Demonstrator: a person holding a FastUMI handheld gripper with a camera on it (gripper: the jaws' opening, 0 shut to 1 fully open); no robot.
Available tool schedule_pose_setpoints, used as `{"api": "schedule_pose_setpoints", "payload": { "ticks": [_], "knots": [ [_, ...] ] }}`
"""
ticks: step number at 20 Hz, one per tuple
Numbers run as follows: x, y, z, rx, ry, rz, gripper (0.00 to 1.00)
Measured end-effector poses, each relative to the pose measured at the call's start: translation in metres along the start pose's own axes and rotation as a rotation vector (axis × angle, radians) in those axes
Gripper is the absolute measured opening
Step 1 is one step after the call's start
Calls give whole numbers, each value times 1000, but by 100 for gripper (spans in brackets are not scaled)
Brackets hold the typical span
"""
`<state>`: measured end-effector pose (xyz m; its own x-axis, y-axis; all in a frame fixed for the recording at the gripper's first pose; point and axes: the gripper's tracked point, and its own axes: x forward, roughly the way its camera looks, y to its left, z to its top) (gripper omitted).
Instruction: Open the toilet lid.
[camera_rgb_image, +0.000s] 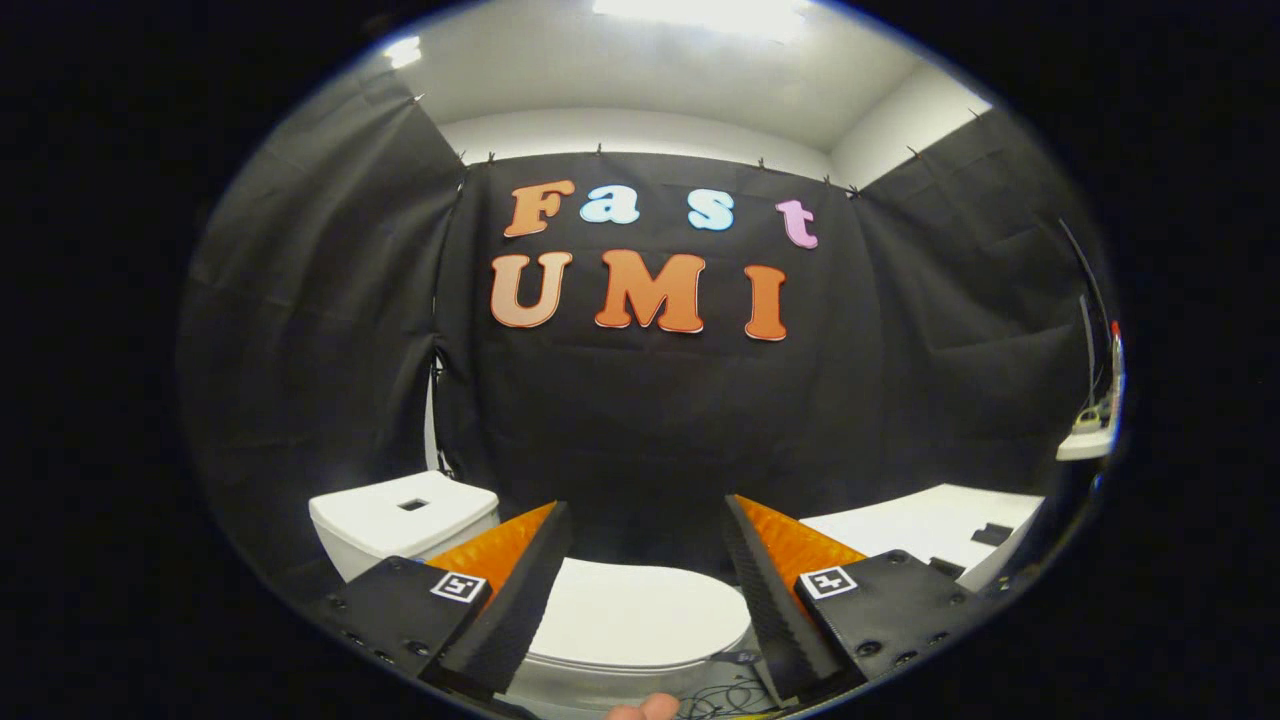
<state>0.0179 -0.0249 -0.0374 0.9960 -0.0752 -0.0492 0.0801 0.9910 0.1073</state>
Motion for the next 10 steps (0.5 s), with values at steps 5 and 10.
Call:
{"api": "schedule_pose_setpoints", "payload": {
  "ticks": [5, 10],
  "knots": [
    [18, -56, -38, 281, 35, -79, 99],
    [29, -124, -113, 477, 122, -231, 99]
  ]
}}
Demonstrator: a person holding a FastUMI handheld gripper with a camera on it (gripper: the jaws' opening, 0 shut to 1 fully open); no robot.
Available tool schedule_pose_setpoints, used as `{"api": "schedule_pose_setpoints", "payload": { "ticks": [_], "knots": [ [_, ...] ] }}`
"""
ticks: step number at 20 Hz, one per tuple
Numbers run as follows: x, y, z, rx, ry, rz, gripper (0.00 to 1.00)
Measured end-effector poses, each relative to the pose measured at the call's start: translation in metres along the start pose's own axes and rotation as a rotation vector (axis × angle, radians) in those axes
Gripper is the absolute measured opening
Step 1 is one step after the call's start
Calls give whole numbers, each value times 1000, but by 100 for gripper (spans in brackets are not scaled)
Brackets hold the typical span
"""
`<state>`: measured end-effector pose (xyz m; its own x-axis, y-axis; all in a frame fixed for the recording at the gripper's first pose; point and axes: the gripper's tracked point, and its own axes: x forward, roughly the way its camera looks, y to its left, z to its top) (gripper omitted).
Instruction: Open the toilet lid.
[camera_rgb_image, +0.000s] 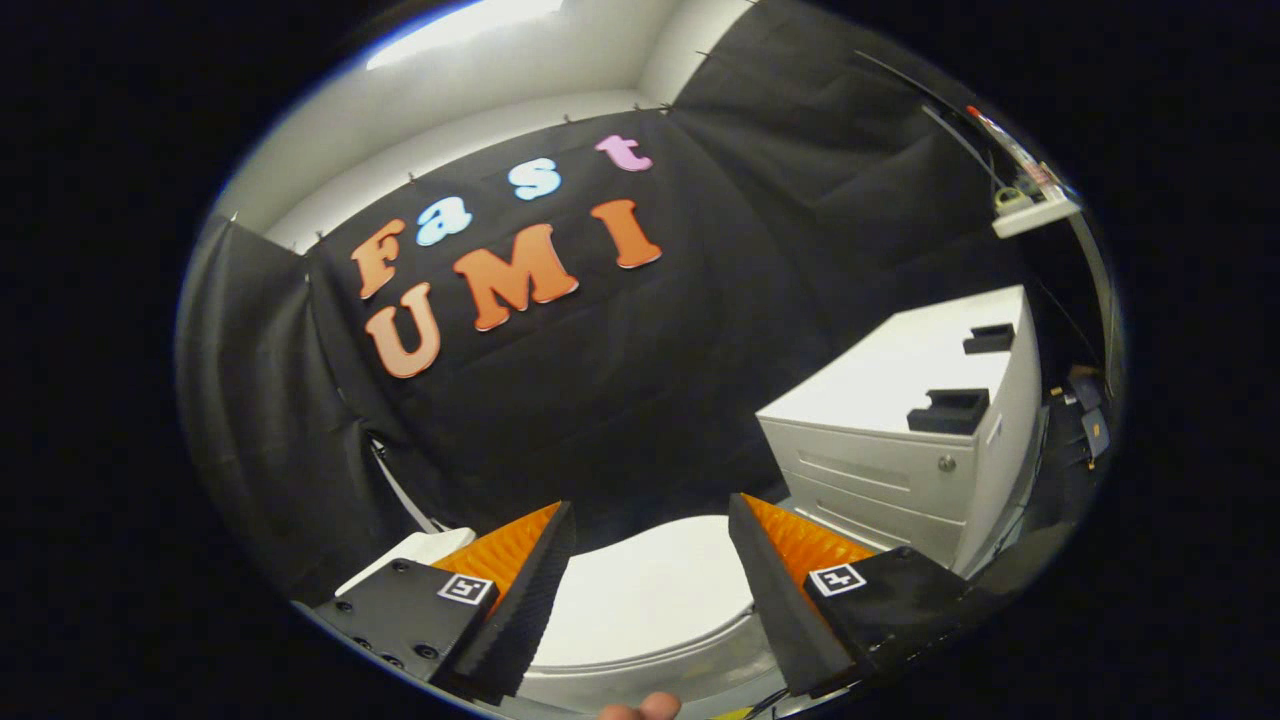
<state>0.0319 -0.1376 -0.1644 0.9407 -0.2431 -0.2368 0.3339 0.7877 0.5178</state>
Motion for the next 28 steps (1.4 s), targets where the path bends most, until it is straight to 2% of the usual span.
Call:
{"api": "schedule_pose_setpoints", "payload": {
  "ticks": [7, 9, 11, 13, 16, 20, 23, 26, 28],
  "knots": [
    [31, -135, -83, 220, 133, -235, 99],
    [42, -159, -113, 337, 184, -296, 99],
    [50, -181, -135, 402, 191, -336, 99],
    [63, -186, -155, 466, 194, -323, 98],
    [75, -189, -187, 501, 266, -308, 98],
    [88, -182, -201, 536, 306, -266, 97],
    [91, -176, -208, 553, 341, -238, 86],
    [97, -168, -213, 574, 354, -192, 70],
    [99, -171, -217, 562, 360, -201, 70]
  ]
}}
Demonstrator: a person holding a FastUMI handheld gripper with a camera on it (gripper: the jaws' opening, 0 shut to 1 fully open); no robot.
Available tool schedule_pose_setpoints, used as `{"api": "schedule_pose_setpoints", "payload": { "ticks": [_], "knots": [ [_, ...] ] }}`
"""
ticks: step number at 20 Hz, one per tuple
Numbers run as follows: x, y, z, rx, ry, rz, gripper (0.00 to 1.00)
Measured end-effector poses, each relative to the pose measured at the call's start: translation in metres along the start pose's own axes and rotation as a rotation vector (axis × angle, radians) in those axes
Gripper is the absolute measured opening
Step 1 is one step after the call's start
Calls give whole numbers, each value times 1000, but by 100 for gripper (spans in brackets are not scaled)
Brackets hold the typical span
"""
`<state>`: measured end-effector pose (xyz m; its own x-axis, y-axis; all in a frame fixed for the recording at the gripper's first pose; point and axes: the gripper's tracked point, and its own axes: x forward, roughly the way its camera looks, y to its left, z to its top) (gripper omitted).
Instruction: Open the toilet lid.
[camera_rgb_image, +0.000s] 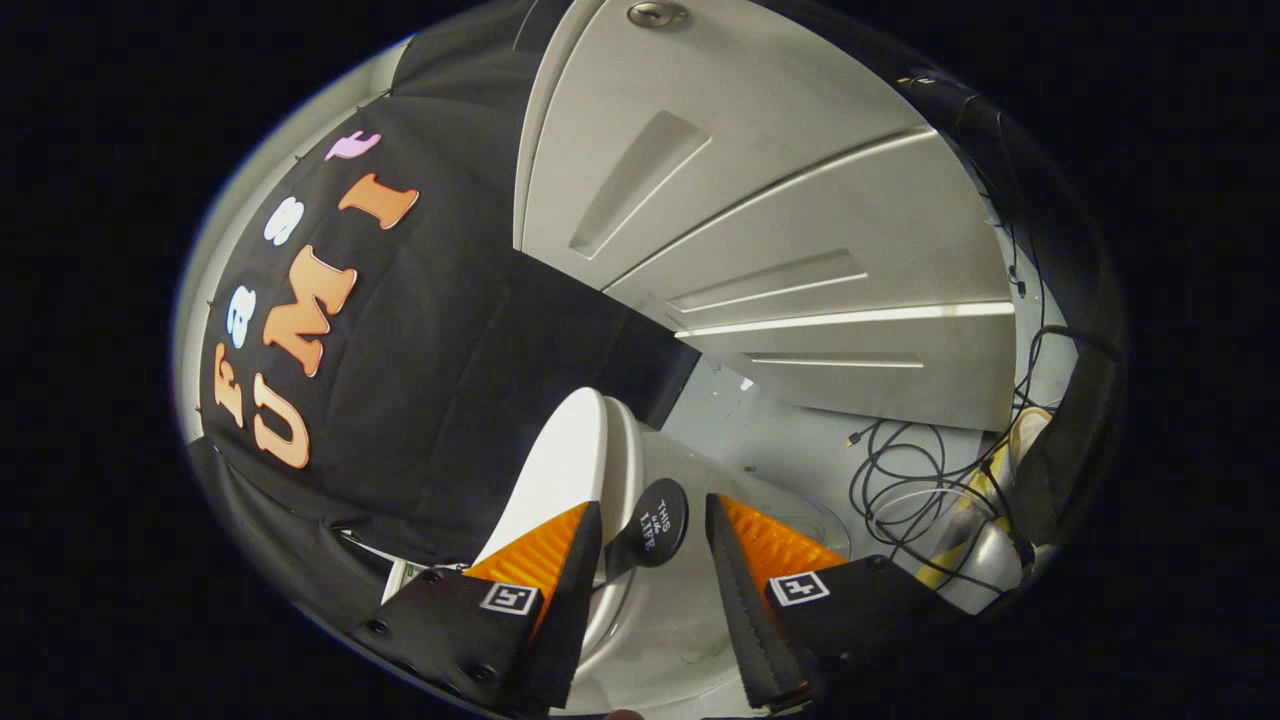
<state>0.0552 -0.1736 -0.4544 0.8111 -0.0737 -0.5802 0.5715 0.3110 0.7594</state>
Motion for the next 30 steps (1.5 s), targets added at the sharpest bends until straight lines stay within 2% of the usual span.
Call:
{"api": "schedule_pose_setpoints", "payload": {
  "ticks": [4, 7, 8, 10, 14, 15, 18, 21, 23, 27, 30],
  "knots": [
    [3, 3, 8, -26, -43, 12, 36],
    [5, 1, 11, -8, -64, 14, 28],
    [11, 4, 15, 13, -81, 28, 19],
    [12, 6, 25, 35, -128, 33, 11],
    [24, 3, 30, 107, -156, 57, 11],
    [23, 7, 32, 84, -160, 69, 11],
    [24, 14, 35, -37, -169, 34, 8],
    [23, 21, 37, -49, -163, 14, 8],
    [20, 30, 41, -55, -171, 21, 8],
    [7, 61, 49, -175, -189, 44, 8],
    [-6, 96, 60, -219, -220, 76, 8]
  ]
}}
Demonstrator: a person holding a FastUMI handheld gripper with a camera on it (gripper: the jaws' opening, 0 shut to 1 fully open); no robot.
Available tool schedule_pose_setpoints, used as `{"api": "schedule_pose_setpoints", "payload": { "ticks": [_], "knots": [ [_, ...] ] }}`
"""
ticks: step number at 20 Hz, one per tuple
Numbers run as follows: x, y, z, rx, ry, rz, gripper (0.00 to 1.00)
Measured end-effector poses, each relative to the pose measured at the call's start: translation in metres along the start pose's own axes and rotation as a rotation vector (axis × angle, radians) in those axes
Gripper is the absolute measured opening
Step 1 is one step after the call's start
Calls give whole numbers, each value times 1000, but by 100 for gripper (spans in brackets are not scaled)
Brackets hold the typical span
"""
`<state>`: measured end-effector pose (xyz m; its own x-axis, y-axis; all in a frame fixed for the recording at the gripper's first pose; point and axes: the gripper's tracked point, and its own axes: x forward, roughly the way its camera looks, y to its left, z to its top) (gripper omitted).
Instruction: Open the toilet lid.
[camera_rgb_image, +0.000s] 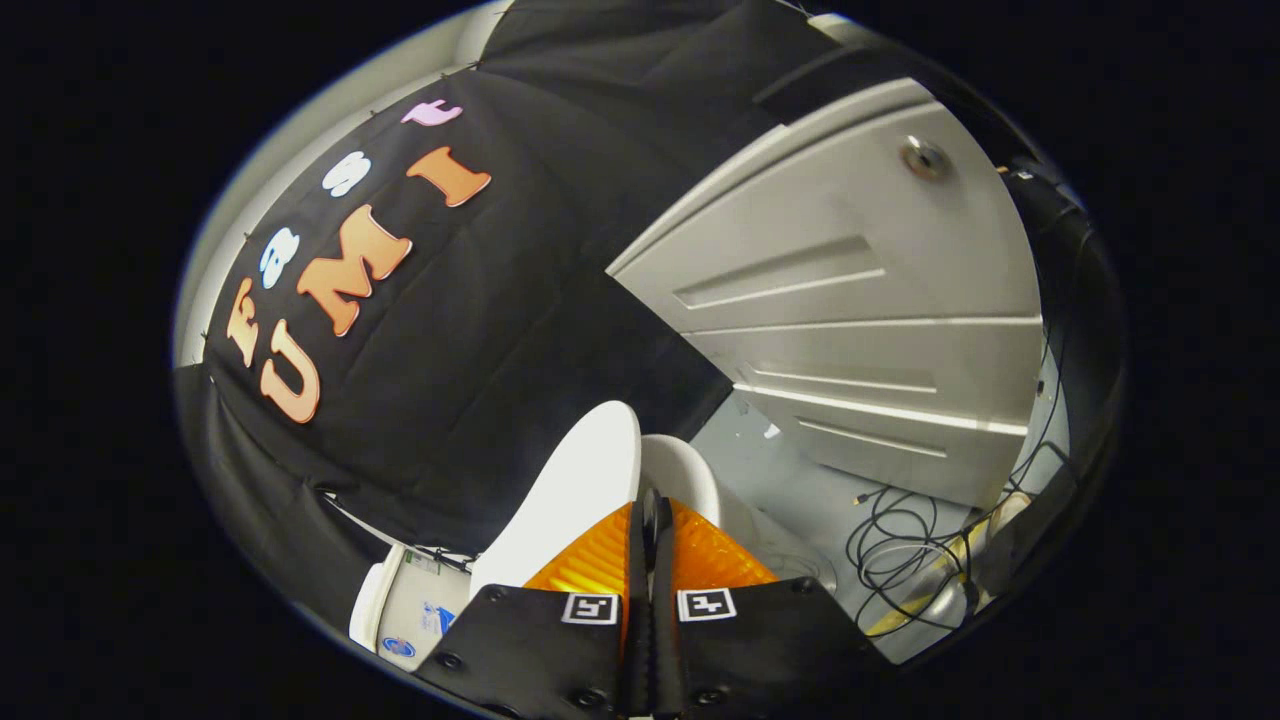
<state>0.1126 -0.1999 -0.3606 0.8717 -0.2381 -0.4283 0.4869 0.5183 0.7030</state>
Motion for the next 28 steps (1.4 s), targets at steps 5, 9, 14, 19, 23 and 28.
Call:
{"api": "schedule_pose_setpoints", "payload": {
  "ticks": [5, 9, 14, 19, 23, 28],
  "knots": [
    [-15, 61, 24, -119, -31, 52, 8],
    [-28, 126, 36, -231, -59, 138, 8],
    [-44, 198, 36, -356, -65, 194, 8],
    [-55, 242, 33, -459, -65, 216, 8],
    [-65, 268, 26, -535, -69, 216, 8],
    [-79, 306, 16, -616, -75, 235, 8]
  ]
}}
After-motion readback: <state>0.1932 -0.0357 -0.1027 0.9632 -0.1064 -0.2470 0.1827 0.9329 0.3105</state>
